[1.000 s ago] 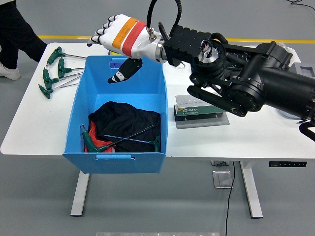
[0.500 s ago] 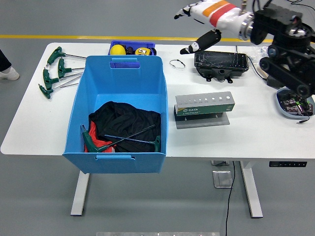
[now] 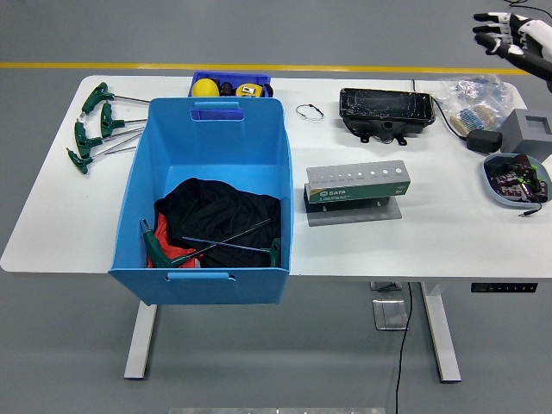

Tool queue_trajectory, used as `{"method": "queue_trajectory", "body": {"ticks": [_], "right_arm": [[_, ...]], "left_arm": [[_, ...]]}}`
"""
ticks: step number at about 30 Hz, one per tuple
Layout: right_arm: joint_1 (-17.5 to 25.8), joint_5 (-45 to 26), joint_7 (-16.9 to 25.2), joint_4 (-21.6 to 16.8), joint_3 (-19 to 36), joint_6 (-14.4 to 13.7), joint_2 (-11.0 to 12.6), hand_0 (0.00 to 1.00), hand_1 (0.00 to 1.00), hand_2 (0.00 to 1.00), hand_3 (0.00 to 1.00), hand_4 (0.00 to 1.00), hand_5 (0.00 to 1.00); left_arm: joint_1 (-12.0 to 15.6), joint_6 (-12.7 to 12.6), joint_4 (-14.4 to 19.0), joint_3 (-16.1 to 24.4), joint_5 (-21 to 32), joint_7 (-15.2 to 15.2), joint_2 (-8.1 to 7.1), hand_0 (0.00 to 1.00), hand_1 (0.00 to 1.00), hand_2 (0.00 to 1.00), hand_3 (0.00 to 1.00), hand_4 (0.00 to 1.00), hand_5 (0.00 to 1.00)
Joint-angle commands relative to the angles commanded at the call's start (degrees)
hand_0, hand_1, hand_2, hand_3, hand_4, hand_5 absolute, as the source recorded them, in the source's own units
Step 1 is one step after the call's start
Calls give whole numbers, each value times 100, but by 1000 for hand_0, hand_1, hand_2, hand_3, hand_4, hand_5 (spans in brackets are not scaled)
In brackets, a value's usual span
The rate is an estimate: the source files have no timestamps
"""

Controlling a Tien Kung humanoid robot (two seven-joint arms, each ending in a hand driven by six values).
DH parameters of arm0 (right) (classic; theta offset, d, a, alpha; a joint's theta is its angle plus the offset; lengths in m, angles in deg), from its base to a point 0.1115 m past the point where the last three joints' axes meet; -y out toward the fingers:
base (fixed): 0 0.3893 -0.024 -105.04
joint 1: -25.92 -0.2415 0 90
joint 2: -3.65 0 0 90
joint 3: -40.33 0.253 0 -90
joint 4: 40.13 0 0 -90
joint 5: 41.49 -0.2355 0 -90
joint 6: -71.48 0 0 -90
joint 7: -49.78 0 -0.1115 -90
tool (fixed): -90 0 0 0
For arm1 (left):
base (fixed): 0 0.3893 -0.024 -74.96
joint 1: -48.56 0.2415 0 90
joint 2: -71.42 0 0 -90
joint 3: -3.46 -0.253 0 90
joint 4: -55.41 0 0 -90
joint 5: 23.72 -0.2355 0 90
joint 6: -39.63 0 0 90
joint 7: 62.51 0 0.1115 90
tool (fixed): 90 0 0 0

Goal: Lift tool from toolbox,place it in box,lift tool from toolbox,place it in box

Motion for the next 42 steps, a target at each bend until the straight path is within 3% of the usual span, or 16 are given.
{"method": "queue_trajectory", "body": {"ticks": [2, 3, 9, 14, 15, 17, 25, 35, 42], "right_arm": [[249, -521, -10, -150, 361, -5, 62, 841, 819, 868, 925, 998, 931], [377, -745, -13, -245, 505, -2, 111, 852, 827, 865, 918, 998, 962], [1440, -1929, -63, -1033, 1542, 63, 425, 858, 826, 865, 914, 998, 969], [2305, -2137, -113, -1618, 2238, 112, 455, 858, 826, 865, 914, 998, 969], [2549, -2067, -144, -1769, 2397, 136, 441, 857, 828, 863, 905, 998, 982], [2913, -1966, -175, -1981, 2640, 157, 390, 857, 828, 863, 905, 998, 982], [4167, -1401, -428, -2699, 3621, 279, 17, 857, 832, 865, 902, 998, 992], [5435, -857, -614, -3336, 4724, 351, -914, 864, 836, 867, 901, 998, 998], [6047, -603, -628, -3742, 5238, 373, -1656, 867, 839, 868, 907, 998, 998]], "left_arm": [[11, 51, 0, -211, 212, -35, 0, 498, 494, 480, 750, 794, 770], [18, 68, 0, -303, 305, -55, -2, 564, 549, 553, 759, 791, 770], [94, 145, 0, -762, 825, -173, -8, 590, 580, 586, 765, 791, 772], [226, 152, 0, -745, 860, -191, 9, 590, 580, 586, 765, 791, 772], [257, 148, 0, -706, 814, -181, 18, 604, 627, 638, 766, 790, 772], [290, 151, 0, -660, 759, -168, 28, 604, 627, 638, 766, 790, 772], [358, 240, 0, -441, 449, -78, 66, 606, 662, 671, 771, 789, 772], [428, 179, 0, 300, -384, 92, 45, 624, 667, 679, 776, 789, 774], [432, 187, 0, 333, -497, 93, -9, 624, 673, 689, 781, 790, 774]]}}
